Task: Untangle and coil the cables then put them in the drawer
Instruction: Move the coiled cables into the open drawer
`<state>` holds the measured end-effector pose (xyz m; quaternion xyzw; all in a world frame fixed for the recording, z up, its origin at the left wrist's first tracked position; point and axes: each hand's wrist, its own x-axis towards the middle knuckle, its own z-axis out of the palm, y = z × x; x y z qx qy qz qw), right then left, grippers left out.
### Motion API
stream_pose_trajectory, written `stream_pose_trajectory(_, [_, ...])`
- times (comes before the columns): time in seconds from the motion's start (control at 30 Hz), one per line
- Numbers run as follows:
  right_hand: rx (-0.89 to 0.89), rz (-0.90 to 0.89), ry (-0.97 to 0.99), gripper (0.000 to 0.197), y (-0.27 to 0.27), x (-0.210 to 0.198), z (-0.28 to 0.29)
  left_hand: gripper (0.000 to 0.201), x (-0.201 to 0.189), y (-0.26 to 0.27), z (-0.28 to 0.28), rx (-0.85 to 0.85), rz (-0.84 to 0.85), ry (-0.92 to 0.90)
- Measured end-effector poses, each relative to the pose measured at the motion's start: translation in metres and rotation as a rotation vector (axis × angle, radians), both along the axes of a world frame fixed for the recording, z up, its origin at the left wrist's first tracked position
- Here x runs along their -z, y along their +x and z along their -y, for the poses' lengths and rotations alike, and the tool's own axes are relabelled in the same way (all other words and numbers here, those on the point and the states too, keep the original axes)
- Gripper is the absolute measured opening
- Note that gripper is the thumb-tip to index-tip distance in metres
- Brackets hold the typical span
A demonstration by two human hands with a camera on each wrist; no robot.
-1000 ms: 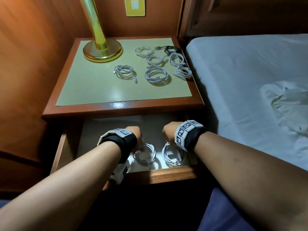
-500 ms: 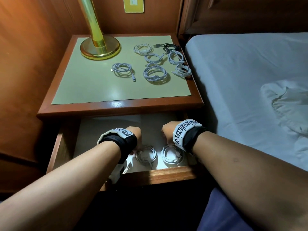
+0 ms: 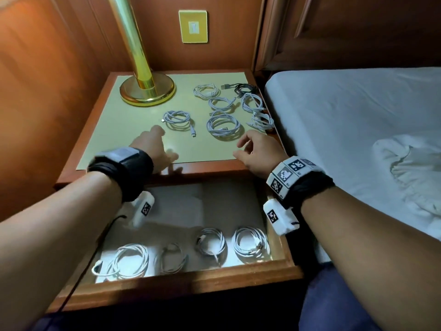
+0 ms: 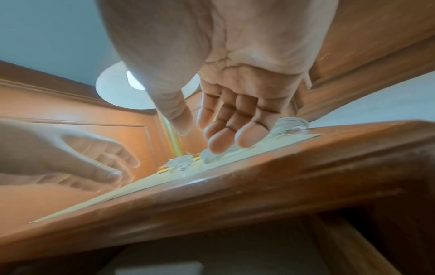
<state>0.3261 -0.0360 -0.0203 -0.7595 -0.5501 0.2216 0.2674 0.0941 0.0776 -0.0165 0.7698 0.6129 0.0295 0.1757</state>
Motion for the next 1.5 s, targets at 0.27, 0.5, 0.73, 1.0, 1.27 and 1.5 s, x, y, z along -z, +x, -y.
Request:
stream_pose_trajectory(0.27, [-0.084, 0.123, -0.194, 0.076, 0.002, 0.010, -0.039, 0.125, 0.001, 0.021, -0.037, 0.122, -0.160, -0.009])
stream_pose_trajectory(0.5, [-0.119, 0.205, -0.277, 0.083, 0.002, 0.011, -0.060, 0.129, -0.010, 0.039, -0.070, 0.186, -0.361, -0.140])
stream_pose_trajectory(0.73, [-0.081, 0.221, -0.293, 0.063, 0.000, 0.011, -0.063, 0.105, -0.011, 0.040, -0.071, 0.185, -0.382, -0.164])
stream_pose_trajectory(1.0, [-0.074, 0.201, -0.231, 0.029, -0.002, 0.012, -0.049, 0.035, 0.004, 0.008, -0.035, 0.183, -0.252, 0.043])
stream_pose_trajectory(1.27, [-0.264, 0.132, -0.254, 0.026, -0.026, -0.003, -0.013, 0.014, -0.014, -0.084, 0.043, 0.156, -0.006, -0.072])
stream_pose_trajectory(1.5, [-0.626, 0.172, -0.421, 0.018, -0.088, -0.017, 0.005, 0.015, -0.015, -0.163, 0.084, 0.110, 0.114, -0.267])
